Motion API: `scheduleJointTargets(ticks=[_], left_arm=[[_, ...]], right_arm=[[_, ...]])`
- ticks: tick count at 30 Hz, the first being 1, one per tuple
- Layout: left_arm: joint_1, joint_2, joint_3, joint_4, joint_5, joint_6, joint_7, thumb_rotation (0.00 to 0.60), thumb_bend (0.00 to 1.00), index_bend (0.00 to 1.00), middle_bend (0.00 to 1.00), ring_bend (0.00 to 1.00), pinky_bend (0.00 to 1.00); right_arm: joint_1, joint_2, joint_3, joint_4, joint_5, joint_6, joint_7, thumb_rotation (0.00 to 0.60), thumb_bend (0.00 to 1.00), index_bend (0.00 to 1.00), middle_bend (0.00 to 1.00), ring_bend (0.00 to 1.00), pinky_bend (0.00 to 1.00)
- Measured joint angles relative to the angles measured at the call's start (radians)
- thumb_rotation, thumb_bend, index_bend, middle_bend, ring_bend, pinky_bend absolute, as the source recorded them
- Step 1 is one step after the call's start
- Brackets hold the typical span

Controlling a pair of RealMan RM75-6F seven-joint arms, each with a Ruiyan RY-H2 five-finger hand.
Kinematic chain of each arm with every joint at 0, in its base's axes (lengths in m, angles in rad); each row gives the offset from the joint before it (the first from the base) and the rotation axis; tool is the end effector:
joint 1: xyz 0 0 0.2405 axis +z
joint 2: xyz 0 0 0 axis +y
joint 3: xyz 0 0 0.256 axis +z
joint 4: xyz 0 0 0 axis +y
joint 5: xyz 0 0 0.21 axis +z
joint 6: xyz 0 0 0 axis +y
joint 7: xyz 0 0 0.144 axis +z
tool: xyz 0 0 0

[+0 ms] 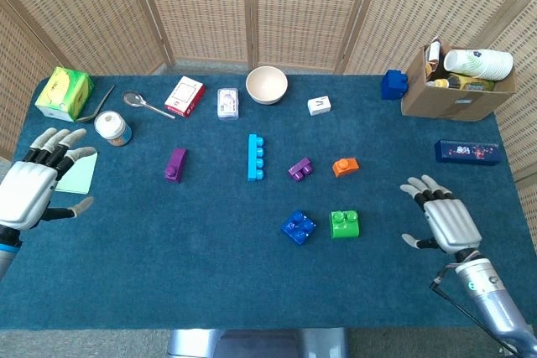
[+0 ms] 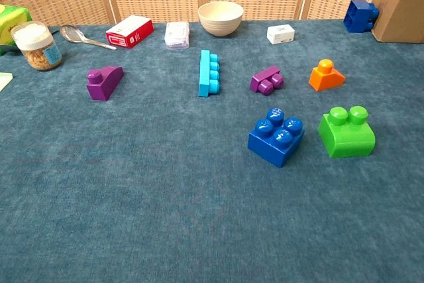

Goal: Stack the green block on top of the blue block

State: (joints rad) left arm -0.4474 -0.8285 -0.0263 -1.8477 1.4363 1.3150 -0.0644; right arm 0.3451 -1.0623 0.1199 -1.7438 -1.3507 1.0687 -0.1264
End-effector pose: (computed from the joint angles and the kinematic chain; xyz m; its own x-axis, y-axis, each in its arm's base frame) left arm -0.2201 0.2658 0.2044 0.4099 0.0449 0.9110 0.8836 -0.2674 -0.3844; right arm -0.2611 -0.2594 0.1251 0.4413 -0.2527 0.8611 -0.8966 -0.1639 0.4114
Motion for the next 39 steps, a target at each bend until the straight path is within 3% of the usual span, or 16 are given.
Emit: scheduleJointTargets(ticks=[14, 39], left_arm=[[0.024, -0.025, -0.040, 0.048, 0.020, 0.005, -0.051, 0.539, 0.31, 0.24, 0.08, 0.00, 0.00], [0.065, -0.038, -0.043, 0.092, 0.056, -0.020, -0.111, 0.542, 0.31, 0.24, 0.07, 0.00, 0.00]], right_arm=[[0.056, -0.098, -0.014, -0.033, 0.109, -0.032, -0.184, 0.473, 0.18, 0.14, 0.11, 0.00, 0.19], [0.152, -0.251, -0.027, 0.041, 0.227, -0.086, -0.276, 0.472, 0.18, 0.16, 0.09, 0.00, 0.19]])
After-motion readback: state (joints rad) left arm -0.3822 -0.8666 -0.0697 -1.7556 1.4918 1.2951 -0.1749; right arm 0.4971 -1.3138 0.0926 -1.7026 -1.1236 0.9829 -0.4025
